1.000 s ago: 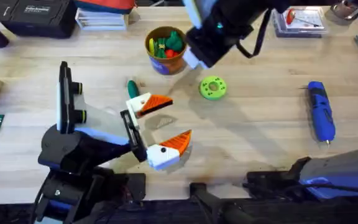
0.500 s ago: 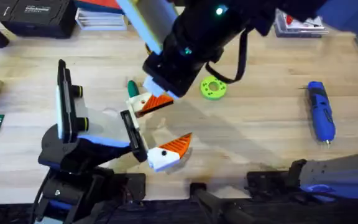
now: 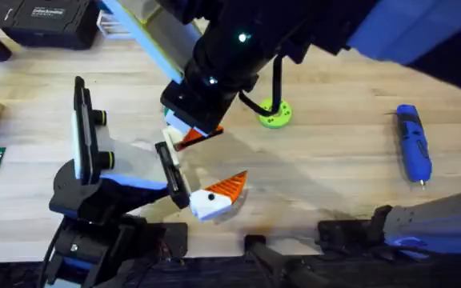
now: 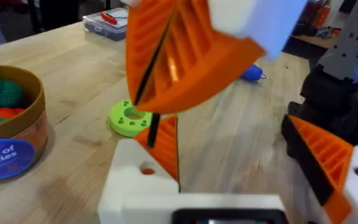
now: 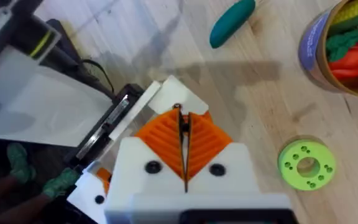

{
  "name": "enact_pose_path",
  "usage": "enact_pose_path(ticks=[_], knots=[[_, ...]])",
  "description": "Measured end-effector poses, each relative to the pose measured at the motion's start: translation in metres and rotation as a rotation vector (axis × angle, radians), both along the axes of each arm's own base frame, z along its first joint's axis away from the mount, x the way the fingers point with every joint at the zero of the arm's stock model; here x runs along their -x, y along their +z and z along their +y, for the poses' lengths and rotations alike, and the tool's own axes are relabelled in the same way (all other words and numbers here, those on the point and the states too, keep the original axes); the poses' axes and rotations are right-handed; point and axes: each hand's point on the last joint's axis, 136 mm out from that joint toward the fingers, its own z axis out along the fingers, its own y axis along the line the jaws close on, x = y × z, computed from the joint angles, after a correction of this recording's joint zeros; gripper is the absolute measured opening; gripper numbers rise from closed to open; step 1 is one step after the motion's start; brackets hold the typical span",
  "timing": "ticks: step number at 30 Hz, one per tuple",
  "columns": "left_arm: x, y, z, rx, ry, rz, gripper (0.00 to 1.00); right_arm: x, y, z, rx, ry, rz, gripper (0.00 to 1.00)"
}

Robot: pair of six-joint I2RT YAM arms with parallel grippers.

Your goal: Pick up the gripper from the table and insert it into the empty holder that is missing its gripper. Then pick up a screw, insert it into the mounting hole, and use the screwdriver to tighten it. Finally, clean up the table by picking up the vegetable and placing it into the bucket.

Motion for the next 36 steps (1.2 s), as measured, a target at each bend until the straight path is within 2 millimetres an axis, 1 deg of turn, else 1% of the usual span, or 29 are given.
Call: enact_pose_path(ticks=[9,20,30,36], knots=[[0.000,0.000,0.000,0.000,0.000,0.000,0.985,0.001,0.000,0.001,-0.003,0.004,0.008,0.005],[0.000,0.000,0.000,0.000,0.000,0.000,0.985,0.002,-0.019,0.006,0.035,0.011,0.050,0.005],[0.000,0.000,0.000,0.000,0.000,0.001,0.986,0.001,-0.022,0.006,0.041,0.011,0.054,0.005],[0.000,0.000,0.000,0.003,0.000,0.009,0.986,-0.002,-0.025,0.010,0.039,0.009,0.049,0.005]])
